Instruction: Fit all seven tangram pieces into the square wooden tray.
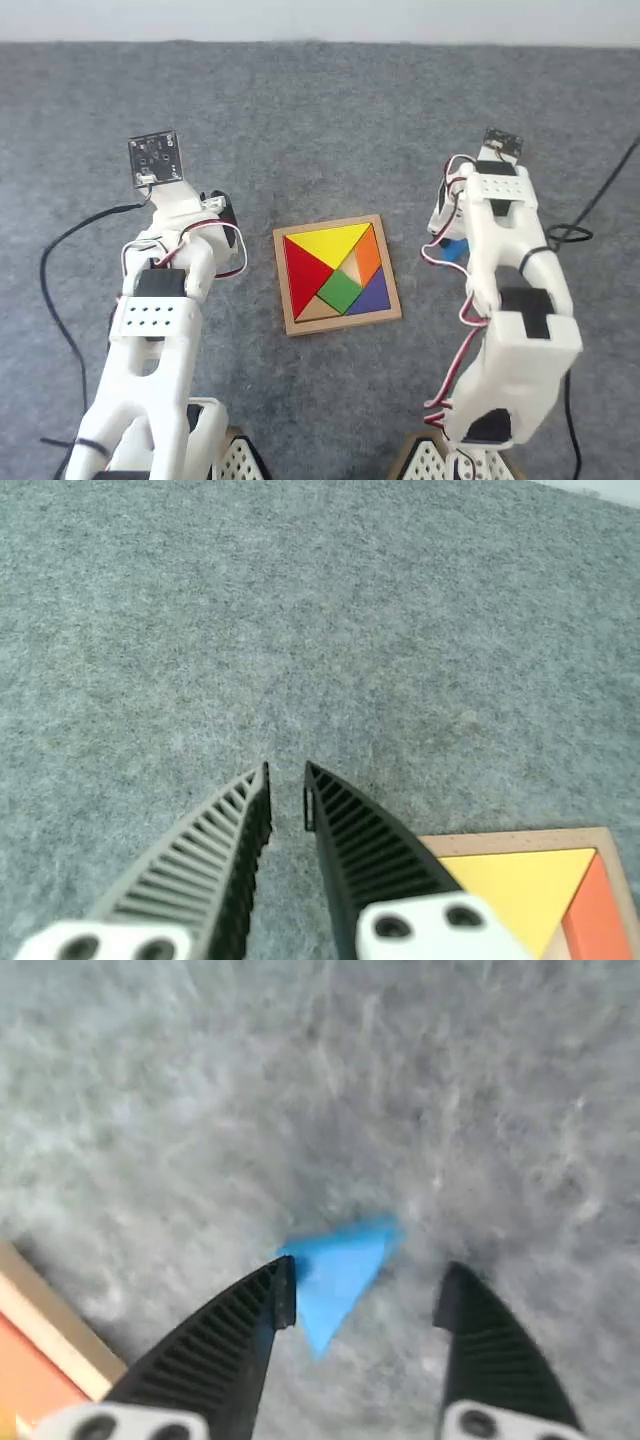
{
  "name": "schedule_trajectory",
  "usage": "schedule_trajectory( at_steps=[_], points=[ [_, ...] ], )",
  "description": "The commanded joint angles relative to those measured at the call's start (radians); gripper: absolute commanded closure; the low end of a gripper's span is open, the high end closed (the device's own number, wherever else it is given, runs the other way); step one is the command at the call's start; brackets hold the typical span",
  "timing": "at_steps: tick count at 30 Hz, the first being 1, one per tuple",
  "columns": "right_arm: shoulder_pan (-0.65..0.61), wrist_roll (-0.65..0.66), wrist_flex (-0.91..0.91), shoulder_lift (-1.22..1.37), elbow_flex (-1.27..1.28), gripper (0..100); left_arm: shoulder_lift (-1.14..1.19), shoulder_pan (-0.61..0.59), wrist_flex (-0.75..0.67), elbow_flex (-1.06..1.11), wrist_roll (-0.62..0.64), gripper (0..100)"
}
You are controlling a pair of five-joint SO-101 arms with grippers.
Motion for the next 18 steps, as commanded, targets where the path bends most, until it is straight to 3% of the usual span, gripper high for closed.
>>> schedule_trajectory(
  at_steps=[1, 8, 18],
  points=[
    [0.004, -0.032, 0.012, 0.033, -0.087, 74.5, -0.002, -0.003, -0.021, -0.027, 0.005, 95],
    [-0.016, -0.032, 0.013, 0.084, -0.133, 77.7, -0.002, -0.003, -0.025, -0.027, 0.005, 95],
    [-0.016, -0.032, 0.047, 0.084, -0.135, 91.4, -0.002, -0.003, -0.023, -0.027, 0.005, 95]
  ],
)
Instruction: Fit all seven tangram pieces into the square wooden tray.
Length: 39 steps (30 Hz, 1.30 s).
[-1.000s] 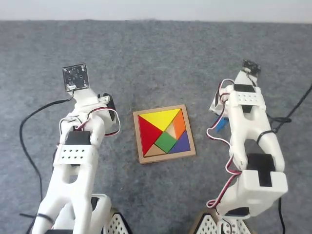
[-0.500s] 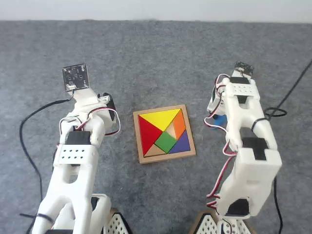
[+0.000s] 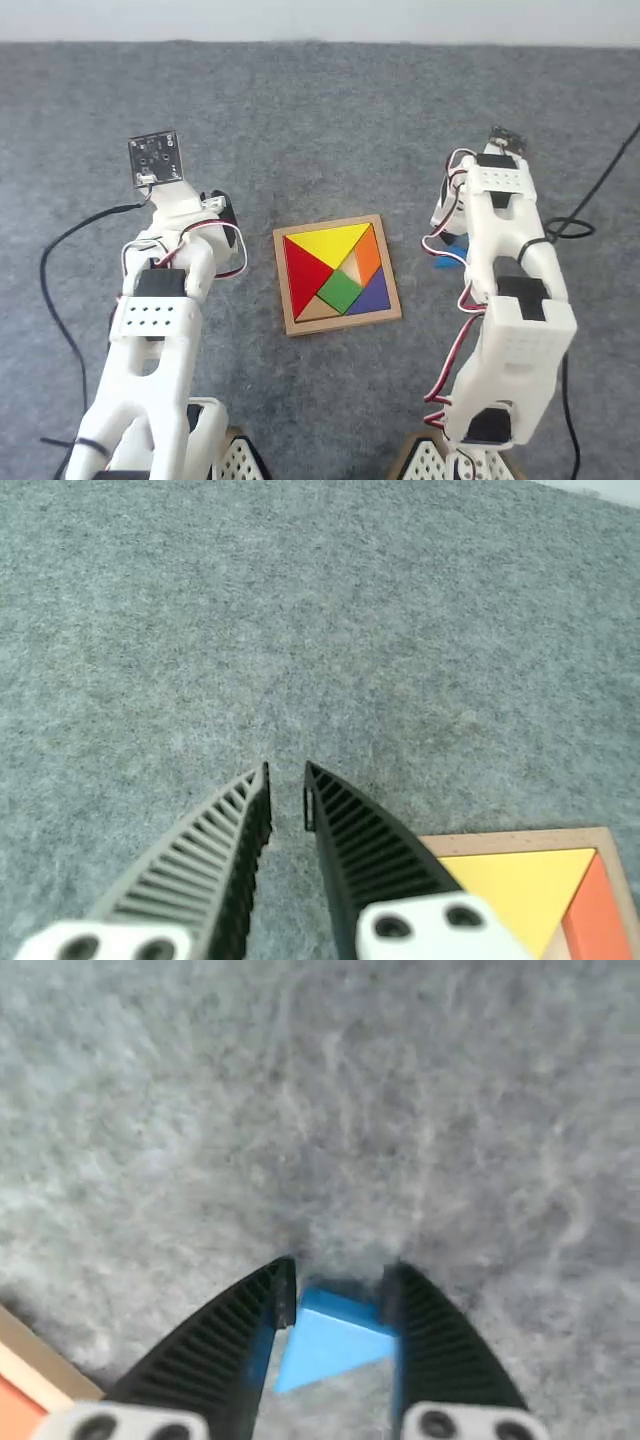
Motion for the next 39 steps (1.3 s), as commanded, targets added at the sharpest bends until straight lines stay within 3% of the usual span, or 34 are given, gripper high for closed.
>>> schedule_trajectory(
  at_steps=[1, 6, 10, 18, 24, 31, 39],
  points=[
    [-0.021, -0.011, 0.008, -0.005, -0.037, 91.4, -0.002, -0.003, -0.023, -0.027, 0.005, 95],
    [-0.019, -0.002, 0.01, 0.001, -0.069, 91.4, -0.002, -0.003, -0.021, -0.027, 0.005, 95],
    [-0.013, 0.078, 0.039, -0.015, -0.106, 91.4, -0.002, -0.003, -0.021, -0.027, 0.005, 95],
    [-0.021, 0.044, 0.372, -0.177, -0.209, 84.2, -0.002, 0.0, -0.021, -0.027, 0.005, 95],
    [-0.022, 0.044, 0.472, -0.242, -0.135, 92.6, -0.002, 0.0, -0.021, -0.027, 0.005, 95],
    [-0.044, 0.041, 0.297, -0.202, 0.078, 92.9, -0.002, 0.002, -0.021, -0.027, 0.005, 95],
    [0.05, 0.048, 0.048, -0.087, 0.063, 92.9, -0.002, 0.003, -0.021, -0.027, 0.005, 95]
  ],
)
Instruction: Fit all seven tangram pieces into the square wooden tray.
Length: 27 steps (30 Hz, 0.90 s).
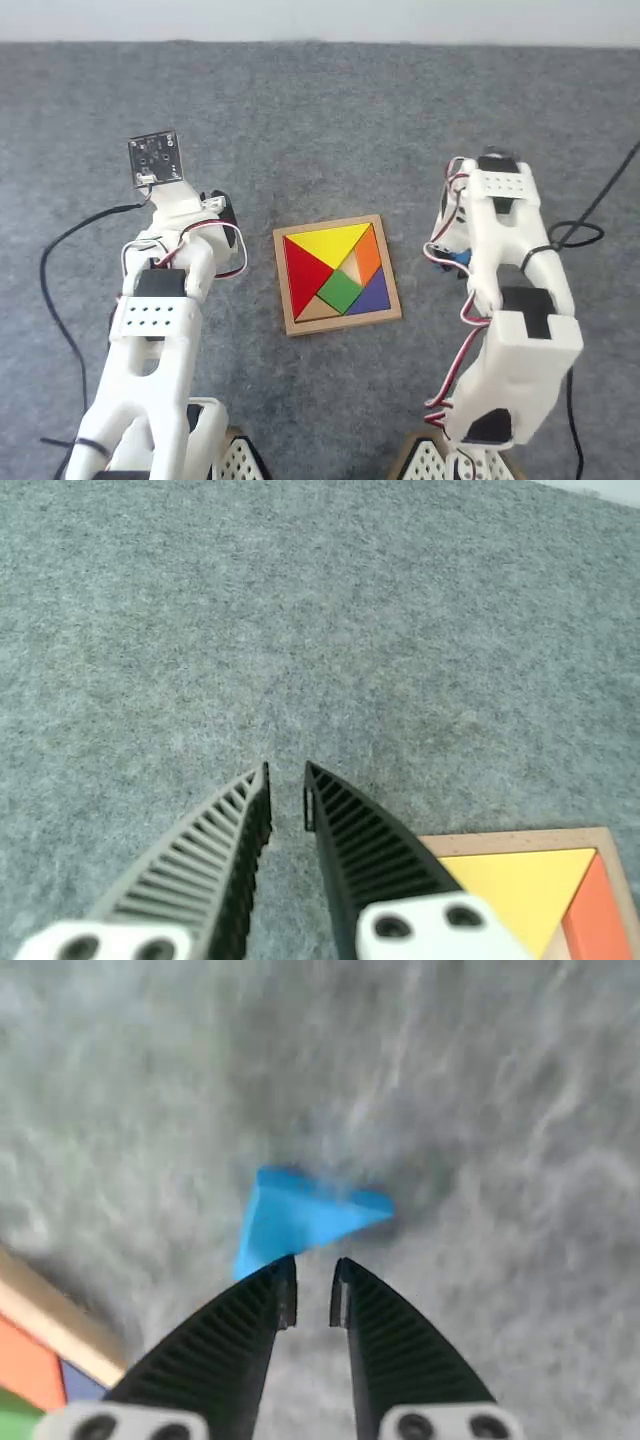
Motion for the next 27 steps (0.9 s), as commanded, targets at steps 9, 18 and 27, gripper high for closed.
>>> schedule_trajectory(
  at_steps=[9, 18, 27],
  points=[
    [0.045, -0.006, -0.148, 0.087, -0.149, 92.6, -0.002, 0.003, -0.023, -0.027, 0.005, 95],
    [0.047, -0.11, 0.028, 0.084, -0.247, 91.1, -0.002, 0.005, -0.025, -0.027, 0.005, 95],
    [0.002, -0.322, -0.013, 0.084, -0.302, 69.8, -0.002, 0.005, -0.025, -0.027, 0.005, 95]
  ],
)
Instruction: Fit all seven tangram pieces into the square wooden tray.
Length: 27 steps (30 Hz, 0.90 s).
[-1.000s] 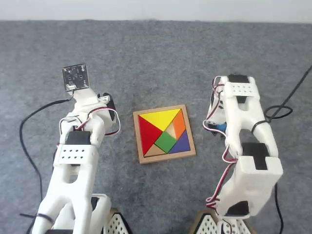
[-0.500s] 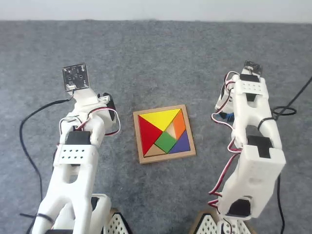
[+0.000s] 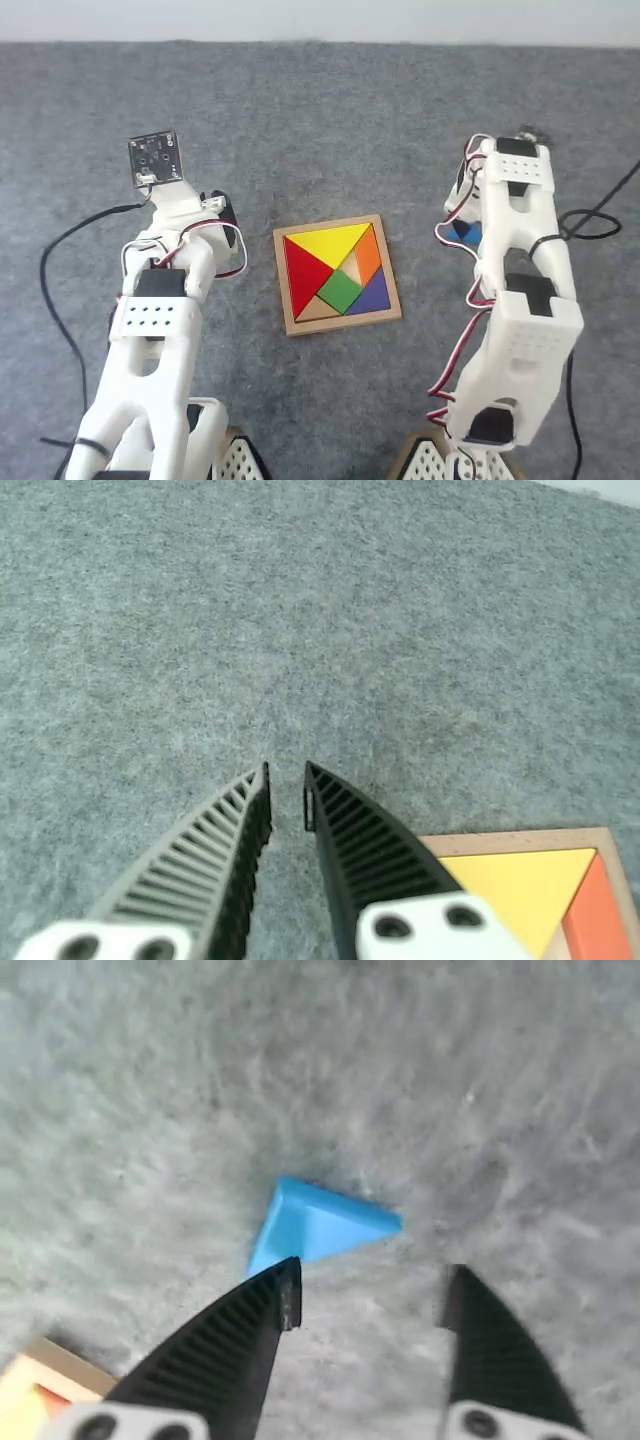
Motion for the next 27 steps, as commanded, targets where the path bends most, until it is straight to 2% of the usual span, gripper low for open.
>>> schedule_trajectory(
  at_steps=[1, 6, 12, 19, 27],
  points=[
    [-0.021, -0.068, -0.07, -0.024, -0.058, 70.3, -0.003, 0.005, -0.025, -0.027, 0.005, 95],
    [-0.015, -0.025, -0.266, 0.024, -0.075, 79.2, -0.003, 0.005, -0.025, -0.028, 0.005, 95],
    [-0.039, 0.133, -0.295, 0.056, -0.074, 99.7, -0.003, 0.005, -0.025, -0.028, 0.005, 95],
    [-0.05, 0.339, -0.197, 0.082, -0.074, 97.3, -0.008, 0.005, -0.025, -0.028, 0.005, 95],
    [-0.056, 0.608, 0.028, 0.074, -0.075, 96.9, -0.008, 0.005, -0.025, -0.028, 0.005, 95]
  ],
)
